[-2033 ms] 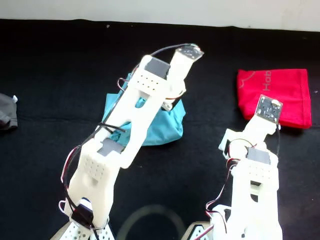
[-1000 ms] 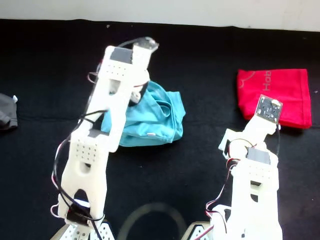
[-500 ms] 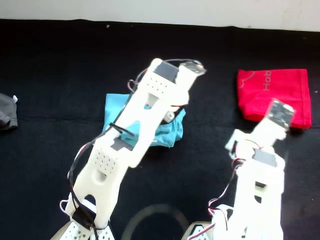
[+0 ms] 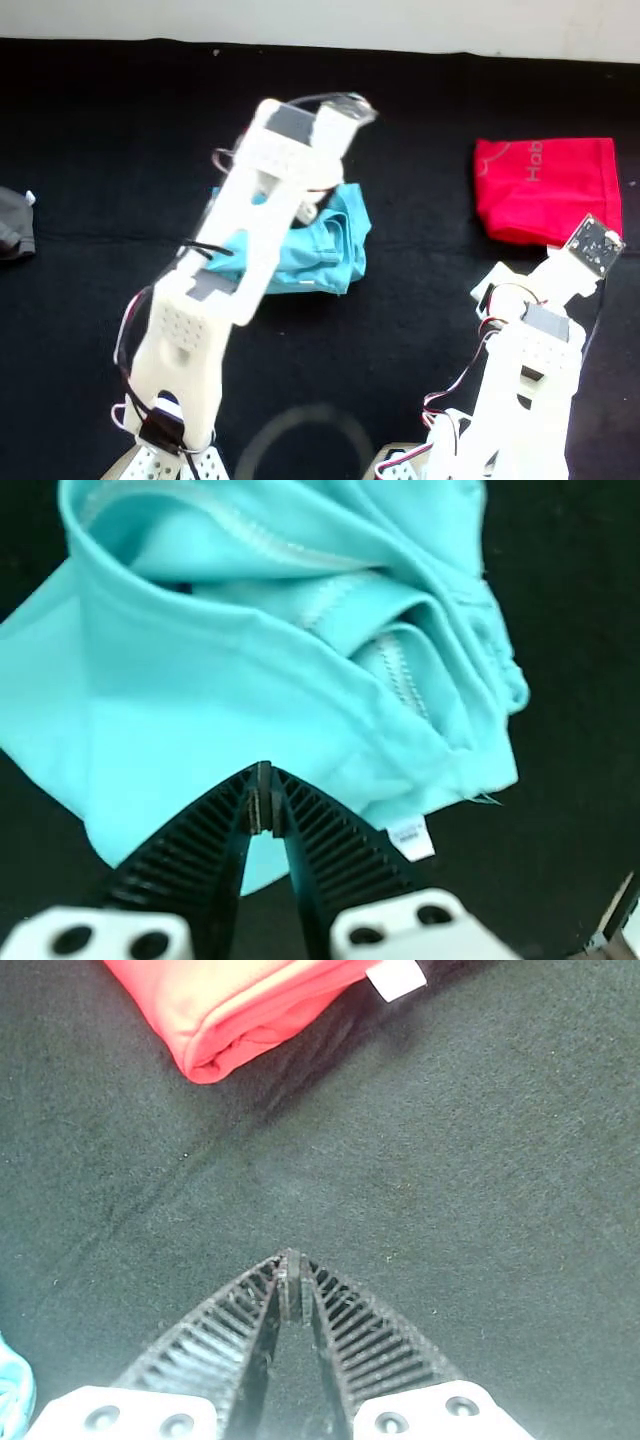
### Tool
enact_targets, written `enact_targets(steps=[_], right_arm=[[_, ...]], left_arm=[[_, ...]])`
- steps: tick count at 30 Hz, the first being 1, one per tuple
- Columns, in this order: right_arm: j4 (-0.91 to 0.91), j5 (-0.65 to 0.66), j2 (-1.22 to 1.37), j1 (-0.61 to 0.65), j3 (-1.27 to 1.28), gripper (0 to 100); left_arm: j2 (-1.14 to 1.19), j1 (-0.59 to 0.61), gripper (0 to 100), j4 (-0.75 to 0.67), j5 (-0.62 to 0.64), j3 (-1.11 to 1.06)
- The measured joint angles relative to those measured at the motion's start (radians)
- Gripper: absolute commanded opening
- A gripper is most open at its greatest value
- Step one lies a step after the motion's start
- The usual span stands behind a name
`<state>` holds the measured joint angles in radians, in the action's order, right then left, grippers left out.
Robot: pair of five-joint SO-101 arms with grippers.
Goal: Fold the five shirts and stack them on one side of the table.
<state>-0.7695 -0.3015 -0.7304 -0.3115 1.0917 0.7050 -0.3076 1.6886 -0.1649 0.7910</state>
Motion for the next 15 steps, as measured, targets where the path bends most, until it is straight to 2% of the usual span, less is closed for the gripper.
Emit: enact_targets(steps=[3,11,15], right_arm=[[0.000,0.000,0.000,0.000,0.000,1.4],[0.000,0.000,0.000,0.000,0.000,1.4],[0.000,0.000,0.000,0.000,0.000,1.4]], left_arm=[[0.058,-0.018,1,-0.003,0.000,0.000],[0.083,-0.201,1,0.061,0.000,0.000],[0.078,-0.229,1,0.068,-0.002,0.000]])
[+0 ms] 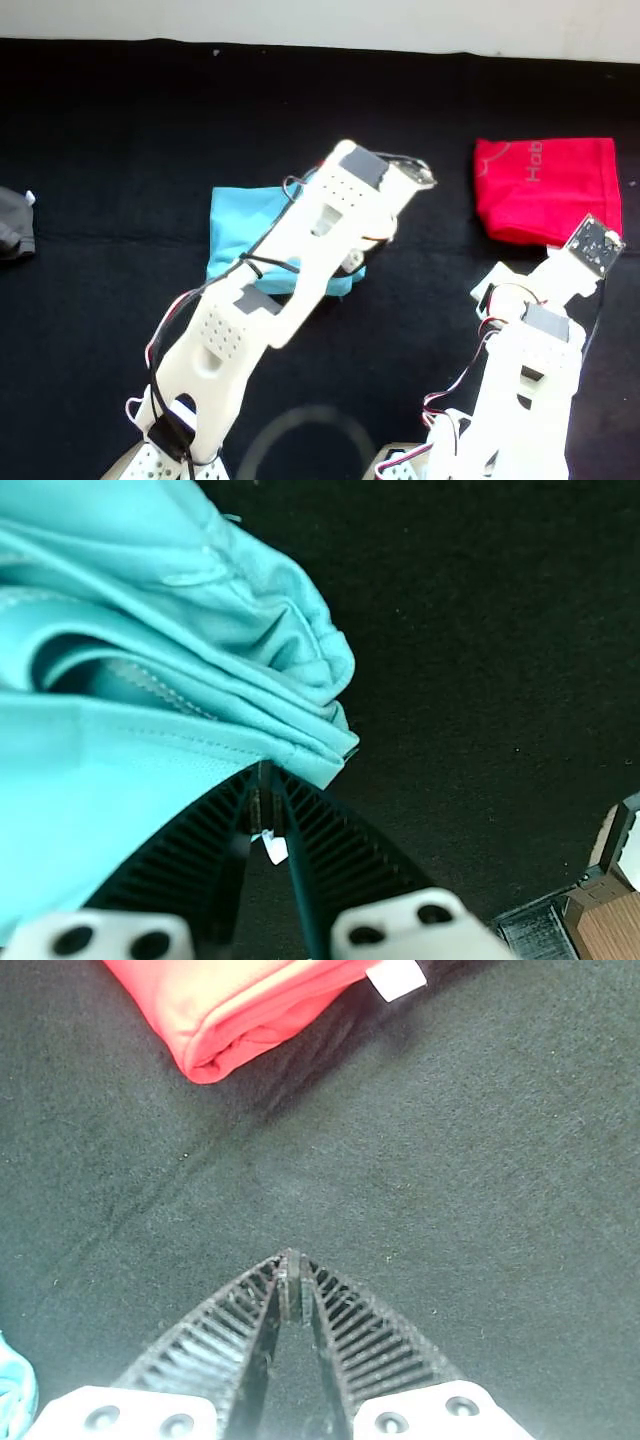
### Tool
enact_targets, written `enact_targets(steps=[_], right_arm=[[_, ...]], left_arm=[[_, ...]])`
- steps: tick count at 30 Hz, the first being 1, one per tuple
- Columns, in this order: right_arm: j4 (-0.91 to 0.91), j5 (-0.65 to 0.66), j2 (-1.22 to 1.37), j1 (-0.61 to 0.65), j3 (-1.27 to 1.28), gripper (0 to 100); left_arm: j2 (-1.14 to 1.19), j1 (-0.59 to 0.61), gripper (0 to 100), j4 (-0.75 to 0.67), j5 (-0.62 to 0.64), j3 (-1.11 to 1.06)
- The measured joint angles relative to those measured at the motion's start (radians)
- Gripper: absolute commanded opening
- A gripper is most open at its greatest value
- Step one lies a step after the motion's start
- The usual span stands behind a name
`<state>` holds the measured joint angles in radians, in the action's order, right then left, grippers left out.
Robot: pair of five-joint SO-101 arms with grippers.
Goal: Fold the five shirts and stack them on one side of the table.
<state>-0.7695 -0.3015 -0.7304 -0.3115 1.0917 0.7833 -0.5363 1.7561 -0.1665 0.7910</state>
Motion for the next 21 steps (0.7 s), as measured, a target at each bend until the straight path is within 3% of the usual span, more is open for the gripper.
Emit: enact_targets(steps=[10,16,21], right_arm=[[0.000,0.000,0.000,0.000,0.000,1.4],[0.000,0.000,0.000,0.000,0.000,1.4],[0.000,0.000,0.000,0.000,0.000,1.4]], left_arm=[[-0.284,0.032,2,0.002,0.000,-0.087],[-0.315,0.043,20,-0.003,-0.005,-0.393],[-0.315,0.051,19,-0.103,-0.008,-0.470]])
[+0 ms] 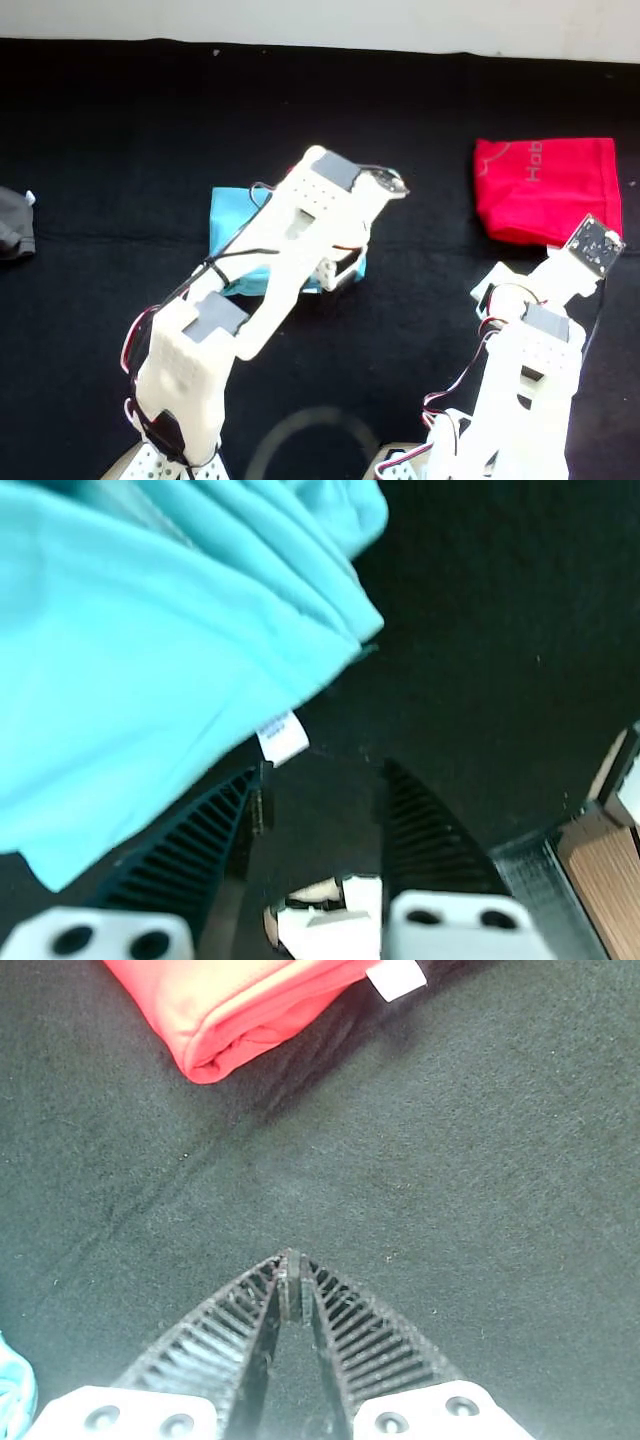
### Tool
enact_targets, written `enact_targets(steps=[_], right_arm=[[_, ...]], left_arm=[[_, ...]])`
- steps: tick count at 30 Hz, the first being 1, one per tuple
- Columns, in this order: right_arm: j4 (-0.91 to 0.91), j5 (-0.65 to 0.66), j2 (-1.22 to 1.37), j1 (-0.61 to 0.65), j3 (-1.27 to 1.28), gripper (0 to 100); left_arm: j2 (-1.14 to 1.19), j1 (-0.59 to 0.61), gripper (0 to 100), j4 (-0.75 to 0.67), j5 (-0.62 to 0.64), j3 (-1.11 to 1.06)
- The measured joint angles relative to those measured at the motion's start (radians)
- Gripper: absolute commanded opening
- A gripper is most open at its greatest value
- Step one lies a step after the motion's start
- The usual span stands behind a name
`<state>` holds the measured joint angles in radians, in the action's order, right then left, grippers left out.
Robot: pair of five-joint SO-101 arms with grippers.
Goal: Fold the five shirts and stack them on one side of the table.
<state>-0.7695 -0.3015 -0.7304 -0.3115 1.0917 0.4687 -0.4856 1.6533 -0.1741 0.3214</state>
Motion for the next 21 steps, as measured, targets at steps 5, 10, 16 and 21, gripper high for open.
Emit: enact_targets(steps=[5,10,16,21], right_arm=[[0.000,0.000,0.000,0.000,0.000,1.4],[0.000,0.000,0.000,0.000,0.000,1.4],[0.000,0.000,0.000,0.000,0.000,1.4],[0.000,0.000,0.000,0.000,0.000,1.4]], left_arm=[[0.000,0.000,19,-0.069,0.000,-0.009],[0.000,0.018,19,-0.117,0.000,-0.009],[0.000,0.078,19,-0.152,0.000,-0.009],[0.002,0.124,19,-0.160,0.000,-0.009]])
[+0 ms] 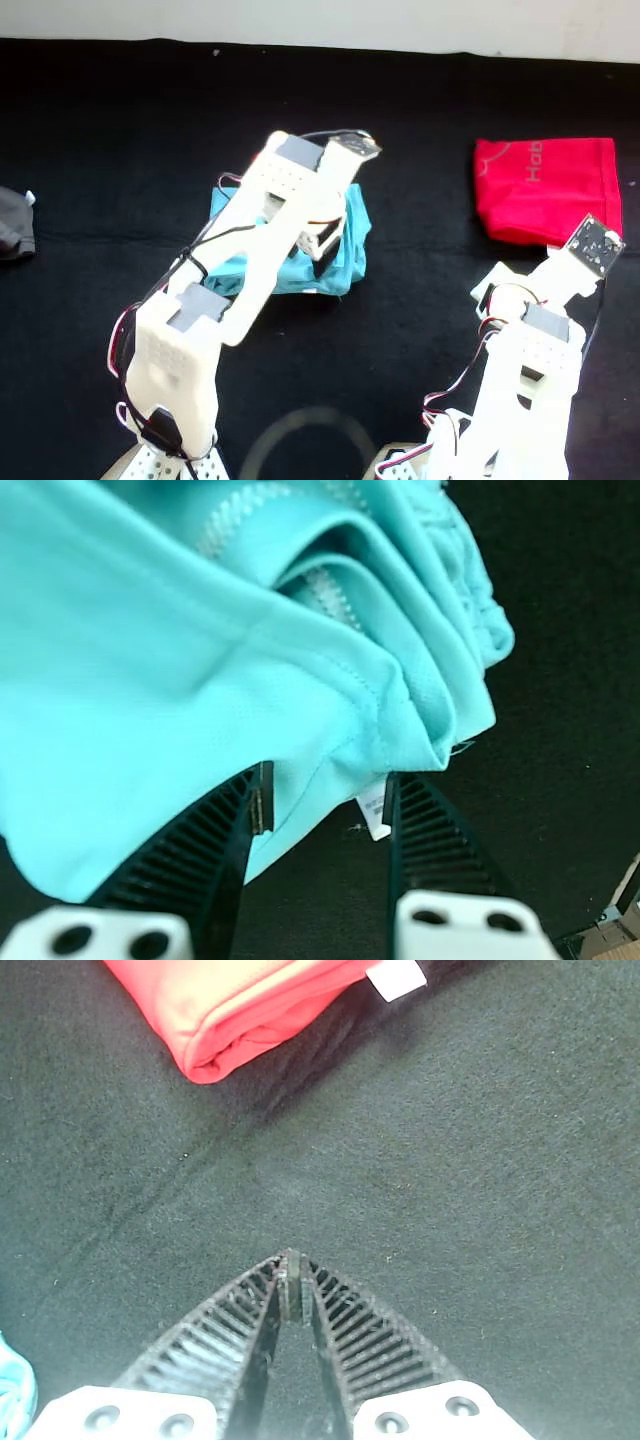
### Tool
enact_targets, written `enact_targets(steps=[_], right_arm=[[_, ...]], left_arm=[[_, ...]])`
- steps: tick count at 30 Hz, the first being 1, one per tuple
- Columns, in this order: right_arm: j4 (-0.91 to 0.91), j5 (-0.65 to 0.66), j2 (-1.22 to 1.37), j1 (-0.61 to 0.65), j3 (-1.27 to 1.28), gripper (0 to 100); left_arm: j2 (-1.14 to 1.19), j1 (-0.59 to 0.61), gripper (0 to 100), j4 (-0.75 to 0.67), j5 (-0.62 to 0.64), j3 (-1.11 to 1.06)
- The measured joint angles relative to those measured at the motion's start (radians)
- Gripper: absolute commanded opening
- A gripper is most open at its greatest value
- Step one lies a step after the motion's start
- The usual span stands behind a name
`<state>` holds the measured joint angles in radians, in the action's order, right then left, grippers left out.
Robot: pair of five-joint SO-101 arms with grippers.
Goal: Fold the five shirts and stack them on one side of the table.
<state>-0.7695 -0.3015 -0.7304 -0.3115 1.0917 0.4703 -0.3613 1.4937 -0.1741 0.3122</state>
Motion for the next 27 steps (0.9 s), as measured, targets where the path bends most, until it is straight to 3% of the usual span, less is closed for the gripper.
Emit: enact_targets(steps=[5,9,27], right_arm=[[0.000,0.000,0.000,0.000,0.000,1.4],[0.000,0.000,0.000,0.000,0.000,1.4],[0.000,0.000,0.000,0.000,0.000,1.4]], left_arm=[[0.012,-0.006,17,-0.017,0.000,0.000],[0.012,-0.003,0,-0.040,0.000,0.000],[0.012,-0.006,2,-0.043,0.002,0.021]])
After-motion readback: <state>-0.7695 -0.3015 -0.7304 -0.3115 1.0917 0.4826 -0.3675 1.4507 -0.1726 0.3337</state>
